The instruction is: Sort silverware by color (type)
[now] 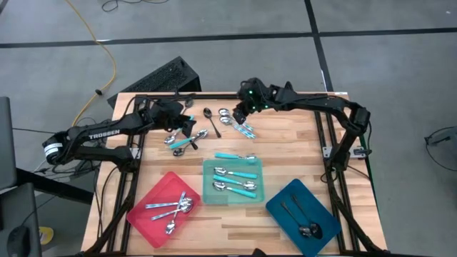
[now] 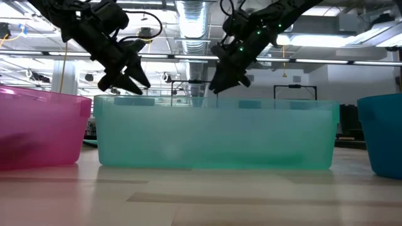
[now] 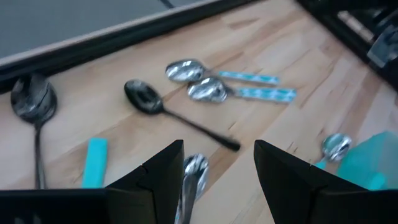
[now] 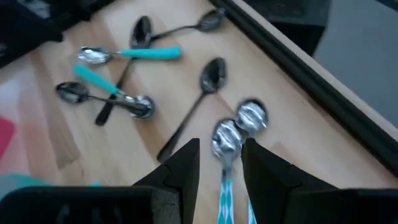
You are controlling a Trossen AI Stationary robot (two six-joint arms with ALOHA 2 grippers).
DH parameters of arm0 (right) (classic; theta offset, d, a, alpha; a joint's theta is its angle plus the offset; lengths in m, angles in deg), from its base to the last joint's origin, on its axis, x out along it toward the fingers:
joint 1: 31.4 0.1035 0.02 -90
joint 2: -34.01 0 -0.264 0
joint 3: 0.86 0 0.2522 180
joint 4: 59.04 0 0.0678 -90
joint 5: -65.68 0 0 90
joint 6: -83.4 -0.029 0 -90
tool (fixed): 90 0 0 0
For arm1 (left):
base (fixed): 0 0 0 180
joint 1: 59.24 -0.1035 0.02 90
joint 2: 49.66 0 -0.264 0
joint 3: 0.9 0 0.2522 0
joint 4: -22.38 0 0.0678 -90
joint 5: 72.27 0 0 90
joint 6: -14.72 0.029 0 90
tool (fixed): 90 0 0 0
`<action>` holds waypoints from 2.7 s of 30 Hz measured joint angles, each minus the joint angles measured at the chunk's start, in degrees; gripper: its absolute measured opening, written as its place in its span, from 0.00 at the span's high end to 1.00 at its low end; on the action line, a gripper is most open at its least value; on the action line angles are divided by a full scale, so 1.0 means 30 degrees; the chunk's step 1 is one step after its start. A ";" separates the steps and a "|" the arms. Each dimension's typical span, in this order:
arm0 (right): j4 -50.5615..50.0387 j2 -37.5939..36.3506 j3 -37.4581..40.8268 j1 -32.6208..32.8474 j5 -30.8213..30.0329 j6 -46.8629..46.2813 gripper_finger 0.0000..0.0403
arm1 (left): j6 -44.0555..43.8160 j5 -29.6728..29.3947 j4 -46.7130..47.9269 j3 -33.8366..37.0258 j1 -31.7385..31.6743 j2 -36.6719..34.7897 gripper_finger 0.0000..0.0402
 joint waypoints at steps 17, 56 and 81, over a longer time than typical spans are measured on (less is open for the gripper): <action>-0.2065 0.0724 -0.0024 -0.1047 -0.1915 0.2717 0.63 | -0.0337 -0.0056 -0.1122 0.0000 -0.0653 -0.0007 0.55; -0.1869 0.6564 -0.0627 -0.0120 -0.2688 0.2481 0.47 | 0.0870 0.0075 -0.0824 0.0001 -0.1231 0.1690 0.55; -0.6664 0.6516 -0.3339 -0.0182 -0.2423 -0.0773 0.86 | 0.0870 0.0936 -0.0819 0.0006 -0.1224 0.1690 0.55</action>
